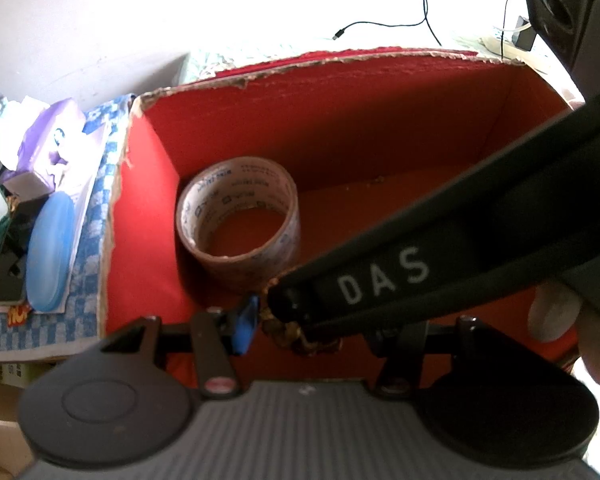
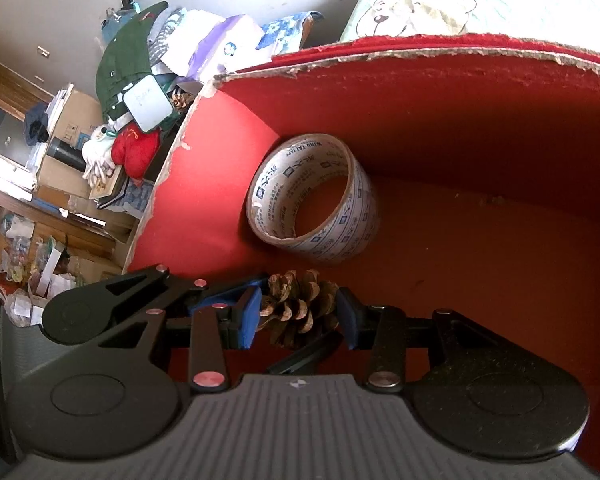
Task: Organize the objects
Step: 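Lower the pine cone onto the box floor and open the right tool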
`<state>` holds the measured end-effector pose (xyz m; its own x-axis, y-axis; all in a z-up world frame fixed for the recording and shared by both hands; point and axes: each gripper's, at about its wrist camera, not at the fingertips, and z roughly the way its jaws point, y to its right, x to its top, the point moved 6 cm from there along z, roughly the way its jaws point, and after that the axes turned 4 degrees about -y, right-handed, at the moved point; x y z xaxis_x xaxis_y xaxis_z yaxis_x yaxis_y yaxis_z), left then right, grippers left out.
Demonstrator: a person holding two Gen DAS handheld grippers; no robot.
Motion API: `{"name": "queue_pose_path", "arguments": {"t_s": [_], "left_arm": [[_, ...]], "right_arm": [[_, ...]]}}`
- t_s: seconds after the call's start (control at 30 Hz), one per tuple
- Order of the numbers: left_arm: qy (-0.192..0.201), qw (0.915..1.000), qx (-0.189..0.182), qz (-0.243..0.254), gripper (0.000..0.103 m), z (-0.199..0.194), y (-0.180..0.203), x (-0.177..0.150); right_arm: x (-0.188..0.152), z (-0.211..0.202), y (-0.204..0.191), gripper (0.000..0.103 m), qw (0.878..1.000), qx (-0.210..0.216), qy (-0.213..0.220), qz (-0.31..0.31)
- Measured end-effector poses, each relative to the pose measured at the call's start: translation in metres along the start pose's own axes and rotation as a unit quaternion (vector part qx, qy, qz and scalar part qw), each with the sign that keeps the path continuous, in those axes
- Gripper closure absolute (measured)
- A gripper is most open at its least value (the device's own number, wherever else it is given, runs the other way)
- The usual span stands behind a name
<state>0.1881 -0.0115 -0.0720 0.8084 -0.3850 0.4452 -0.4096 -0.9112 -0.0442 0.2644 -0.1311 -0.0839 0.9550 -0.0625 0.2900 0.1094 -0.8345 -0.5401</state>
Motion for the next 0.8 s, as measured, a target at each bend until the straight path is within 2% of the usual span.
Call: {"name": "queue_pose_path", "arguments": {"t_s": [0.53,0.8], "left_arm": [[0.0,1.0,0.006,0.0,0.047,0.0009,-0.0015,0.0002],[-0.001,1.0,0.008,-0.002,0.046,0.0023,-0.0021,0.0004]], "right_arm": [[-0.0003,-0.0003,-0.0032,0.057,1.0,-0.013,0.007,-0.012],[-0.0003,-0.0031,0.0013,0.057,1.0,-0.014,0.023,0.008]]}}
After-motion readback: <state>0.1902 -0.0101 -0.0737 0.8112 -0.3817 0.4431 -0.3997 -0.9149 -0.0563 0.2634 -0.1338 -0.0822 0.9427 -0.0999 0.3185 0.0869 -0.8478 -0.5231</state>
